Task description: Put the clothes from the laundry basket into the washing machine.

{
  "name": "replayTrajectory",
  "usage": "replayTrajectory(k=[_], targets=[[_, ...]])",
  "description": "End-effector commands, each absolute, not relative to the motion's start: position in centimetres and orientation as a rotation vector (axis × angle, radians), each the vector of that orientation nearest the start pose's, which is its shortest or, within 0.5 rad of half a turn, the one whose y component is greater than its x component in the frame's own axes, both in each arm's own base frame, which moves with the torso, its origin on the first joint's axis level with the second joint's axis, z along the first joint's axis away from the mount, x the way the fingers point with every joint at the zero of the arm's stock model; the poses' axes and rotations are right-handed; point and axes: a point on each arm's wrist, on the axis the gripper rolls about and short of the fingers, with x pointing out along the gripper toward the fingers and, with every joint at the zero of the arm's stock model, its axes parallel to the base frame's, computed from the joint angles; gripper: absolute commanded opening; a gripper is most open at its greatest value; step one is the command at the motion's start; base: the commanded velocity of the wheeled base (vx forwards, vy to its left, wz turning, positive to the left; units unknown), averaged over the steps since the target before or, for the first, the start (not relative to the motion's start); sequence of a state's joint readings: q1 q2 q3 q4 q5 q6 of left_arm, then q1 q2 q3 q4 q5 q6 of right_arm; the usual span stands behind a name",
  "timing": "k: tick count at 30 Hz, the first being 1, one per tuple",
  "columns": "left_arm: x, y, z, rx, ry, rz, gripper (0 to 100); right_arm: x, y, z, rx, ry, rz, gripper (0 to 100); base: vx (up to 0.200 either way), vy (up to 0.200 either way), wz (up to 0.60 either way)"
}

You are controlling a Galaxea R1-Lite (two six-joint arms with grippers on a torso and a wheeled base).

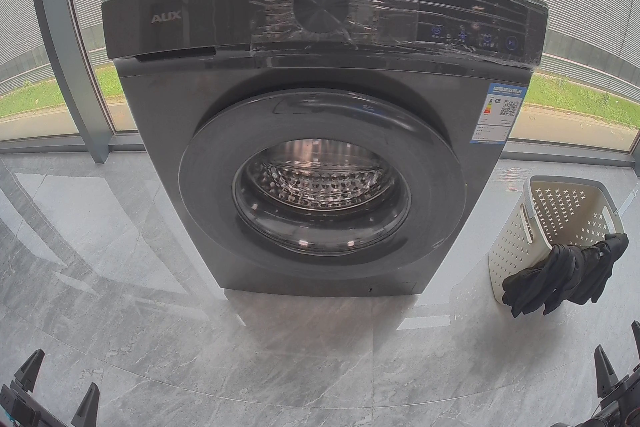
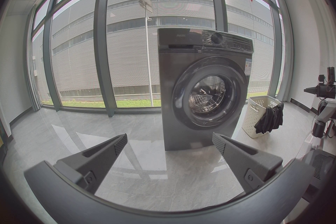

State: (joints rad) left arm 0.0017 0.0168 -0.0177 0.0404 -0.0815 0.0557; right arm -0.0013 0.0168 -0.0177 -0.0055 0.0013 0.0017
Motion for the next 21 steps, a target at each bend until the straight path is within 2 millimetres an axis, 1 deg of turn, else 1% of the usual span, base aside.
replayTrajectory(k=[1,3,8,14,21], targets=[[-2.30,-0.18,7.14,0.054,0.038,-0.082,100,-2.27,0.01,7.60,0.002,-0.003,0.002,100,0.000,-0.200,0.00],[-2.30,-0.18,7.14,0.054,0.038,-0.082,100,-2.27,0.01,7.60,0.002,-0.003,0.002,100,0.000,-0.200,0.00],[-2.30,-0.18,7.14,0.054,0.038,-0.082,100,-2.27,0.02,7.58,0.000,-0.002,0.005,100,0.000,0.000,0.00],[-2.30,-0.18,7.14,0.054,0.038,-0.082,100,-2.27,0.02,7.60,0.000,-0.003,0.005,100,0.000,0.000,-0.60],[-2.30,-0.18,7.12,0.054,0.039,-0.082,100,-2.27,0.02,7.61,0.000,-0.005,0.005,100,0.000,0.000,0.00]])
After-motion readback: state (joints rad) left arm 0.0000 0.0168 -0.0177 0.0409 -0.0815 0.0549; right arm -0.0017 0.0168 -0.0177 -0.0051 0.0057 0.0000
